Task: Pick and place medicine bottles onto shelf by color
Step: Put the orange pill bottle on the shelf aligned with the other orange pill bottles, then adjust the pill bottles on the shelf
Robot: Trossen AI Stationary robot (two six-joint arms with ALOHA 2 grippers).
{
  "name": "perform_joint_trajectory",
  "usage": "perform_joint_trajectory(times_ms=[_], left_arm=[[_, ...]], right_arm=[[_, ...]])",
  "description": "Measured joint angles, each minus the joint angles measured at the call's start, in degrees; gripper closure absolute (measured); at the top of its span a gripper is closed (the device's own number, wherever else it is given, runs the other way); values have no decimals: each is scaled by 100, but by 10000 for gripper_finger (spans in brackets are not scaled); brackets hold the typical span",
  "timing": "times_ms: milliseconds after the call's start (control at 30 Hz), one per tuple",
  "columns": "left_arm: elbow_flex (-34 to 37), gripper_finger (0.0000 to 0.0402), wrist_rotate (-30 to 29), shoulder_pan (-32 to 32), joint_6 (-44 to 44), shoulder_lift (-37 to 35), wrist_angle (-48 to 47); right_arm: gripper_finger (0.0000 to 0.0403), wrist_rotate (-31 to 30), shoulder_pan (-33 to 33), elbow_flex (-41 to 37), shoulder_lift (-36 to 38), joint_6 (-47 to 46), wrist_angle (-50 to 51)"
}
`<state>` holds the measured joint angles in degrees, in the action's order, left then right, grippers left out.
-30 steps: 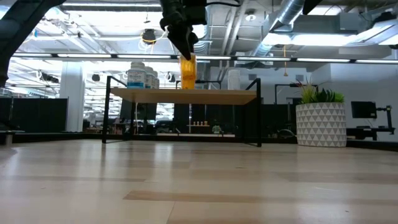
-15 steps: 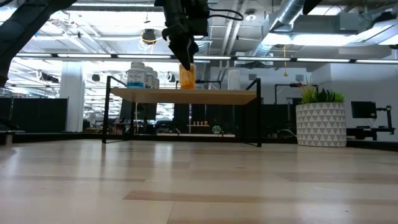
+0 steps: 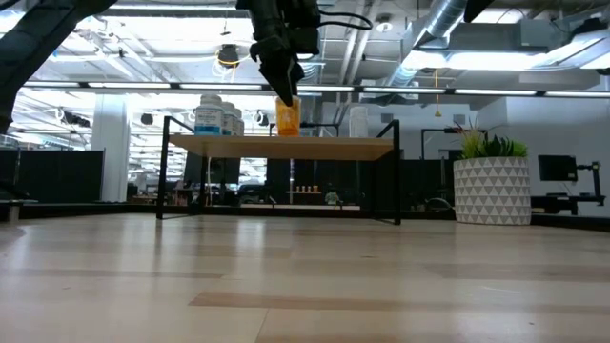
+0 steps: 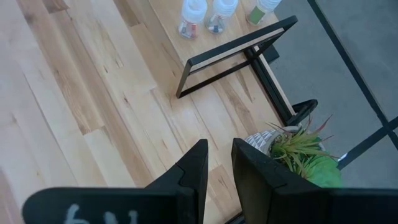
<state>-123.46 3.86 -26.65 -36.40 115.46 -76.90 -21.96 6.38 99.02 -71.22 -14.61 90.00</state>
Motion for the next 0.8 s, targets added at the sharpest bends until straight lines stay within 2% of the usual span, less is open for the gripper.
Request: perform_joint_trajectory(times_ms=[333, 800], left_arm=[[0, 156, -7, 0, 17, 0, 4], [-167, 154, -201, 80, 107, -2, -21]], right_arm=[[308, 2, 1, 0, 0, 0, 2], [308, 19, 0, 0, 0, -7, 2]])
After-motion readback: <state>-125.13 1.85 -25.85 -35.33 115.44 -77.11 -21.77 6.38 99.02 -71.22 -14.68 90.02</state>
